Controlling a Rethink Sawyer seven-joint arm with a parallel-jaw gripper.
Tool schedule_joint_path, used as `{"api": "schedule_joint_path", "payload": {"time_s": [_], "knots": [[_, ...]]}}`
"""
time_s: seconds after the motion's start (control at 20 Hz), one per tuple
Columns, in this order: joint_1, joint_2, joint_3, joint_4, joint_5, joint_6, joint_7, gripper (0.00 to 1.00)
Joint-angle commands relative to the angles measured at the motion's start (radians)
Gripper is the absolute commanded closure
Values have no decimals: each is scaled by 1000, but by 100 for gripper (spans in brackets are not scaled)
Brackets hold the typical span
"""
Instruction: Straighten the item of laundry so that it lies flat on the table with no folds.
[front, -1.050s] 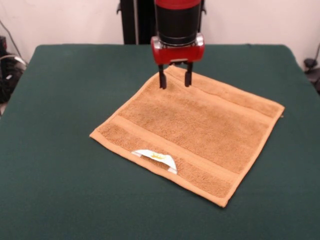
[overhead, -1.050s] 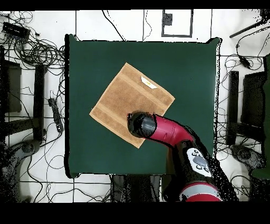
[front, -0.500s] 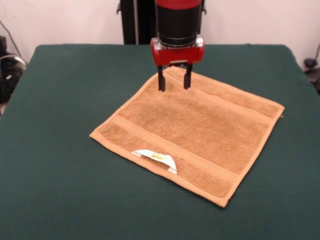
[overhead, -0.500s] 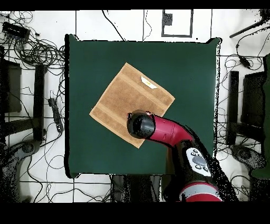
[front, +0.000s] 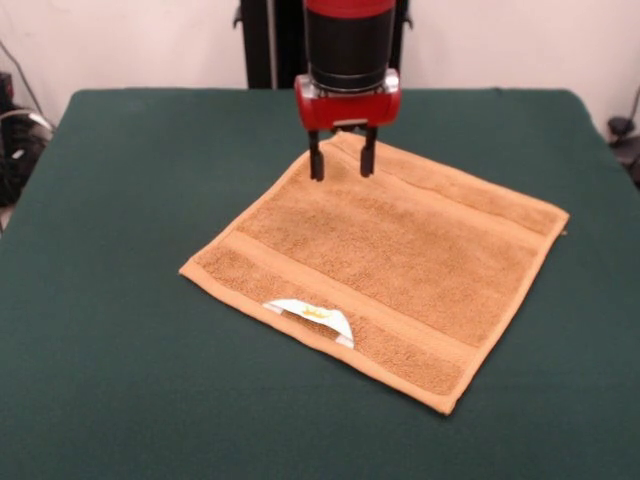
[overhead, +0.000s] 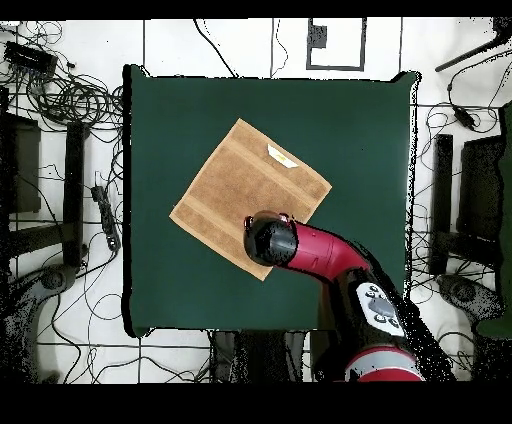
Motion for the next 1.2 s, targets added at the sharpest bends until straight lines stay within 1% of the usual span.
{"api": "schedule_joint_path", "payload": {"time_s": [0.05, 0.4, 0.85, 1.2], "knots": [[6, 14, 116, 96, -30, -47, 147, 0], [18, 9, 100, 99, -5, 6, 159, 0], [19, 8, 86, 117, -10, 26, 153, 0], [37, -4, 62, 119, 1, 75, 163, 0]]}}
